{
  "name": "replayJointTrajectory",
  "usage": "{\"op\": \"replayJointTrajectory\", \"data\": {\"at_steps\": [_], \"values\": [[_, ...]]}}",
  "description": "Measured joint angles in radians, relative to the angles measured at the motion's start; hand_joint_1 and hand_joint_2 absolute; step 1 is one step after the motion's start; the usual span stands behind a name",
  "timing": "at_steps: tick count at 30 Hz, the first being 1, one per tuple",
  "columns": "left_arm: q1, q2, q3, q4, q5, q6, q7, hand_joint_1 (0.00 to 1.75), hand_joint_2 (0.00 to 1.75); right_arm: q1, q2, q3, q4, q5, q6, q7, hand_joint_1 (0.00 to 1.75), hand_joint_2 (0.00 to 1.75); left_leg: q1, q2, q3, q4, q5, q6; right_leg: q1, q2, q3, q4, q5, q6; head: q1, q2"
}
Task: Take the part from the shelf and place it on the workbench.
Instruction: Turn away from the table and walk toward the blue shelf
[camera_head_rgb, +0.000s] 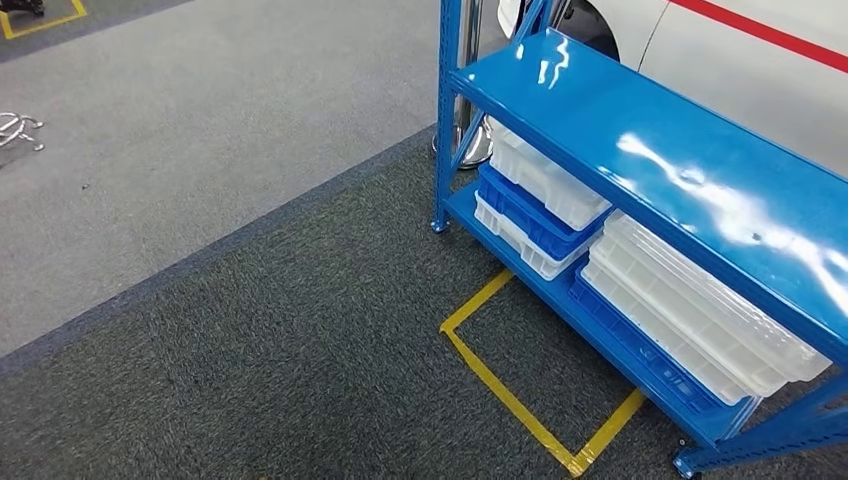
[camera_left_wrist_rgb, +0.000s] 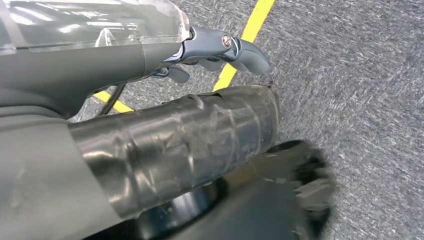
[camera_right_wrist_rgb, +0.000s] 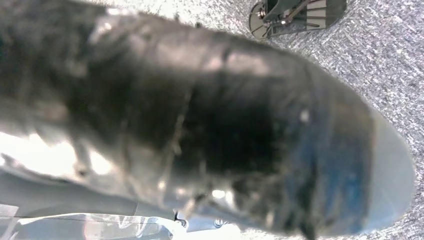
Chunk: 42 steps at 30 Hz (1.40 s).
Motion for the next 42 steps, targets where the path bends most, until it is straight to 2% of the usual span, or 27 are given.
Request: {"op": "replayJointTrajectory", "data": {"at_steps": [1,2,4,6,9,11,12,14,15,16,17,18,19,21,23,25,27,29,30,31,32,34,35,36,38,40,42], "values": [[0.002,0.000,0.000,0.000,0.000,0.000,0.000,0.00,0.00,0.001,0.000,0.000,0.000,0.000,0.000,0.000,0.00,0.00,0.000,0.000,-0.012,0.003,0.020,0.001,0.001,0.003,0.007,0.000,-0.006,0.000,0.000,0.000],[0.003,0.000,0.000,0.000,0.000,0.000,0.000,0.00,0.00,0.001,0.000,0.000,0.000,0.000,0.000,0.000,0.00,0.00,0.000,0.000,-0.004,-0.033,0.059,0.005,0.003,0.006,0.017,0.000,-0.013,0.001,0.000,0.000],[0.005,0.001,0.000,0.000,0.000,0.000,0.000,0.00,0.00,0.002,0.001,0.000,0.000,0.001,0.000,0.000,0.00,0.00,-0.004,-0.003,0.044,-0.166,0.146,0.017,0.006,0.010,0.035,0.001,-0.030,0.006,0.001,0.000],[0.004,0.002,0.000,0.000,0.000,0.000,0.000,0.00,0.00,0.001,0.003,0.000,0.001,0.002,0.000,0.000,0.00,0.00,-0.010,-0.007,0.080,-0.252,0.175,0.028,0.008,0.013,0.042,0.001,-0.043,0.015,0.001,0.000],[0.004,0.002,0.000,0.000,0.000,0.000,-0.001,0.00,0.00,-0.001,0.003,0.000,0.002,0.003,0.000,0.000,0.00,0.00,-0.008,-0.008,0.099,-0.279,0.165,0.040,0.007,0.012,0.052,0.007,-0.043,0.030,0.001,0.000],[0.005,0.001,0.000,0.000,0.000,0.000,-0.001,0.00,0.00,-0.001,0.003,0.000,0.002,0.003,0.000,0.000,0.00,0.00,-0.003,-0.008,0.120,-0.293,0.161,0.050,0.005,0.009,0.036,0.055,-0.060,0.041,0.003,0.000],[0.005,0.001,0.000,0.000,0.000,0.000,-0.001,0.00,0.00,-0.002,0.003,0.000,0.002,0.004,0.000,0.000,0.00,0.00,-0.001,-0.007,0.128,-0.298,0.158,0.053,0.002,0.007,0.007,0.105,-0.080,0.048,0.003,0.000],[0.004,0.001,0.000,0.000,-0.001,0.000,-0.001,0.00,0.00,-0.001,0.003,0.000,0.002,0.004,0.000,0.000,0.00,0.00,-0.001,-0.006,0.137,-0.299,0.148,0.056,-0.003,0.006,-0.077,0.227,-0.126,0.059,0.004,0.000],[0.003,0.001,0.000,0.000,-0.001,-0.001,-0.001,0.00,0.00,-0.001,0.003,0.000,0.002,0.004,0.000,0.000,0.00,0.00,0.000,-0.006,0.144,-0.299,0.142,0.055,-0.006,0.005,-0.113,0.268,-0.134,0.063,0.004,0.000],[0.004,0.001,0.000,0.000,-0.002,-0.001,-0.001,0.00,0.00,0.000,0.003,0.000,0.002,0.005,0.000,0.000,0.00,0.00,0.000,-0.006,0.153,-0.298,0.134,0.053,-0.009,0.004,-0.134,0.276,-0.121,0.065,0.004,0.000],[0.005,0.001,0.000,0.000,-0.002,-0.001,-0.001,0.00,0.00,0.002,0.003,0.000,0.002,0.005,0.000,0.000,0.00,0.00,0.001,-0.006,0.165,-0.298,0.125,0.051,-0.011,0.003,-0.136,0.248,-0.087,0.067,0.004,0.000],[0.006,0.001,0.000,0.000,-0.002,-0.002,-0.001,0.00,0.00,0.003,0.002,0.000,0.002,0.006,0.000,0.000,0.00,0.00,0.002,-0.006,0.178,-0.298,0.116,0.047,-0.013,0.001,-0.123,0.191,-0.036,0.067,0.004,0.000],[0.008,0.000,0.000,0.000,-0.002,-0.002,-0.001,0.00,0.00,0.005,0.002,0.000,0.002,0.006,0.000,0.000,0.00,0.00,0.003,-0.006,0.190,-0.299,0.106,0.043,-0.014,-0.003,-0.106,0.132,0.009,0.065,0.004,0.000],[0.007,0.000,0.000,0.000,-0.002,-0.001,-0.001,0.00,0.00,0.006,0.002,0.000,0.002,0.007,0.000,0.000,0.00,0.00,0.002,-0.005,0.203,-0.299,0.090,0.030,-0.008,-0.010,-0.088,0.052,0.043,0.054,0.005,0.000],[0.003,0.000,0.000,0.000,-0.003,0.000,-0.001,0.00,0.00,0.005,0.002,0.000,0.002,0.008,0.000,-0.001,0.00,0.00,0.001,-0.002,0.213,-0.294,0.082,0.014,0.000,-0.012,-0.088,0.039,0.034,0.035,0.004,0.000],[0.000,0.000,0.000,0.000,-0.003,0.000,-0.001,0.00,0.00,0.006,0.002,0.000,0.002,0.008,0.000,-0.002,0.00,0.00,0.002,-0.001,0.217,-0.276,0.078,0.003,-0.003,-0.009,-0.070,0.033,0.038,0.019,0.004,0.000],[-0.002,0.000,0.000,0.000,-0.003,0.001,0.000,0.00,0.00,0.006,0.002,0.000,0.002,0.009,0.000,-0.002,0.00,0.00,0.005,-0.002,0.179,-0.200,0.059,-0.003,-0.005,-0.009,-0.048,0.025,0.034,0.007,0.003,0.000],[-0.002,0.000,0.000,0.000,-0.003,0.008,0.005,0.00,0.00,0.004,0.002,0.000,0.002,0.009,0.000,-0.002,0.00,0.00,0.005,-0.003,0.100,-0.076,0.009,-0.005,-0.001,-0.007,-0.038,0.023,0.027,-0.002,0.001,0.000],[-0.002,0.000,0.000,0.000,-0.004,0.016,0.010,0.00,0.00,0.003,0.002,0.000,0.002,0.010,0.000,-0.002,0.00,0.00,0.005,-0.003,0.062,-0.029,-0.014,-0.006,0.001,-0.005,-0.034,0.023,0.022,-0.005,0.001,0.000],[-0.001,0.000,0.000,0.000,-0.004,0.025,0.016,0.00,0.00,0.003,0.002,0.000,0.002,0.010,0.000,-0.002,0.00,0.00,0.005,-0.003,0.036,-0.010,-0.020,-0.006,0.004,-0.003,-0.028,0.023,0.016,-0.007,0.001,0.000],[0.000,0.000,0.000,0.000,-0.005,0.034,0.022,0.00,0.00,0.002,0.002,0.000,0.002,0.010,0.000,-0.002,0.00,0.00,0.004,-0.003,0.025,-0.024,0.000,-0.003,0.007,0.000,-0.020,0.023,0.010,-0.007,0.001,0.000],[0.002,0.000,0.000,0.000,-0.005,0.047,0.032,0.00,0.00,0.003,0.002,0.000,0.002,0.011,0.000,-0.002,0.00,0.00,-0.001,-0.004,0.046,-0.138,0.100,0.012,0.012,0.004,-0.004,0.022,-0.002,-0.007,0.001,0.000],[0.002,0.001,0.000,0.000,-0.006,0.050,0.035,0.00,0.00,0.003,0.004,0.000,0.003,0.011,0.000,-0.002,0.00,0.00,-0.006,-0.005,0.060,-0.192,0.136,0.021,0.014,0.005,0.003,0.022,-0.008,-0.005,0.003,0.000],[0.002,0.001,0.000,0.000,-0.006,0.052,0.037,0.00,0.00,0.004,0.005,0.000,0.003,0.011,0.000,-0.002,0.00,0.00,-0.012,-0.007,0.068,-0.229,0.146,0.029,0.014,0.006,0.005,0.023,-0.013,-0.002,0.004,0.000],[0.003,0.002,0.000,0.000,-0.006,0.054,0.039,0.00,0.00,0.001,0.006,0.000,0.004,0.011,0.001,-0.003,0.00,0.00,-0.019,-0.012,0.073,-0.247,0.146,0.038,0.014,0.009,0.005,0.027,-0.021,0.008,0.005,0.000],[0.005,0.000,0.000,0.000,-0.006,0.054,0.040,0.00,0.00,-0.001,0.006,0.000,0.004,0.011,0.001,-0.003,0.00,0.00,-0.014,-0.010,0.083,-0.263,0.170,0.042,0.017,0.012,0.009,0.031,-0.031,0.019,0.003,0.000],[0.003,-0.003,0.000,0.000,-0.006,0.055,0.041,0.00,0.00,-0.001,0.005,0.000,0.004,0.010,0.001,-0.003,0.00,0.00,-0.005,-0.004,0.092,-0.277,0.179,0.047,0.016,0.010,-0.008,0.077,-0.065,0.029,0.004,0.000]]}}
